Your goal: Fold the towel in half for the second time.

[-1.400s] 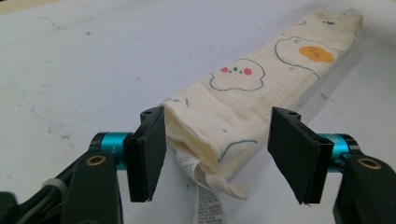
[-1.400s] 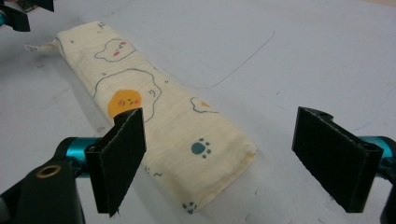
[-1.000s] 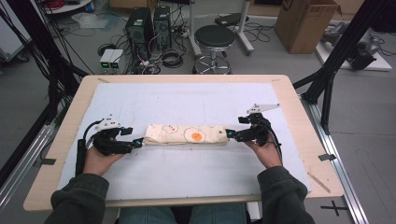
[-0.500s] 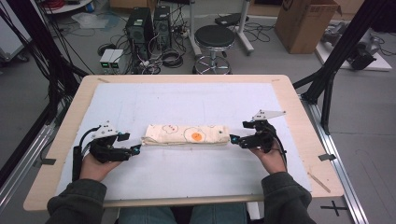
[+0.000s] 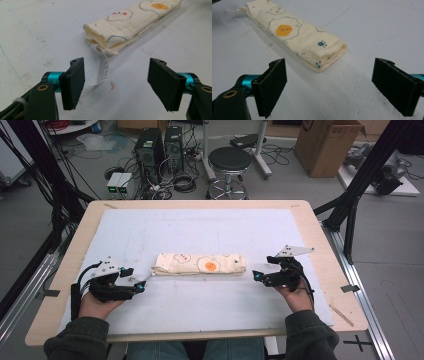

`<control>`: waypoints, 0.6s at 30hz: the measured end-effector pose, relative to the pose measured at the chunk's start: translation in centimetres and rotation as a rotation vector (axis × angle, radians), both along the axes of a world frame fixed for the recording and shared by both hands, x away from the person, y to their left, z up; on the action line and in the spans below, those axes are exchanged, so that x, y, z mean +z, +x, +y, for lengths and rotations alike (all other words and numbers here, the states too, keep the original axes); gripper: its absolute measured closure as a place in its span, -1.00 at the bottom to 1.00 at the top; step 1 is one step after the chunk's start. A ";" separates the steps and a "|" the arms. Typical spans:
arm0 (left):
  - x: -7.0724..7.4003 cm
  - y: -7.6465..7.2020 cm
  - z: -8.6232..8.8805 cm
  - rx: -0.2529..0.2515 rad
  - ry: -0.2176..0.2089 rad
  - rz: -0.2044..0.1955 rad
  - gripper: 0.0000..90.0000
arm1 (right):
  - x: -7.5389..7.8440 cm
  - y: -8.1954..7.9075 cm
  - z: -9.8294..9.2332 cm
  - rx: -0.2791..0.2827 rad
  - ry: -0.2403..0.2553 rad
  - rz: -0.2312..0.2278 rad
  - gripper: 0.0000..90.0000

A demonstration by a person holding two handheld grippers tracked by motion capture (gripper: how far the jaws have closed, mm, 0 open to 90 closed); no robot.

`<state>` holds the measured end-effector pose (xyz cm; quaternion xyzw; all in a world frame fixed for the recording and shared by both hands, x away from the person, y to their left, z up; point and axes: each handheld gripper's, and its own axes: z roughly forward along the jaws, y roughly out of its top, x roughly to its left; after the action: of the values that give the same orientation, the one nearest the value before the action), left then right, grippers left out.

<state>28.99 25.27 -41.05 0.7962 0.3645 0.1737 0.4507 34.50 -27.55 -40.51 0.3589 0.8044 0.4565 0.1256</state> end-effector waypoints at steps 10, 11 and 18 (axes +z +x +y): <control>-0.6 -0.9 0.4 0.009 0.000 0.003 -0.33 | -0.4 -1.1 -0.7 -0.008 -0.001 -0.002 -0.73; -0.6 -1.0 0.4 0.008 0.003 0.003 -0.33 | -0.5 -1.2 -0.8 -0.010 -0.004 -0.004 -0.73; -0.7 -1.4 0.6 0.012 -0.004 0.004 -0.35 | -0.8 -1.7 -1.0 -0.013 -0.011 -0.008 -0.73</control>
<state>27.62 25.83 -41.79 0.7932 0.3706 0.1743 0.4506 32.77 -28.57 -41.30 0.3617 0.8040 0.4526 0.1337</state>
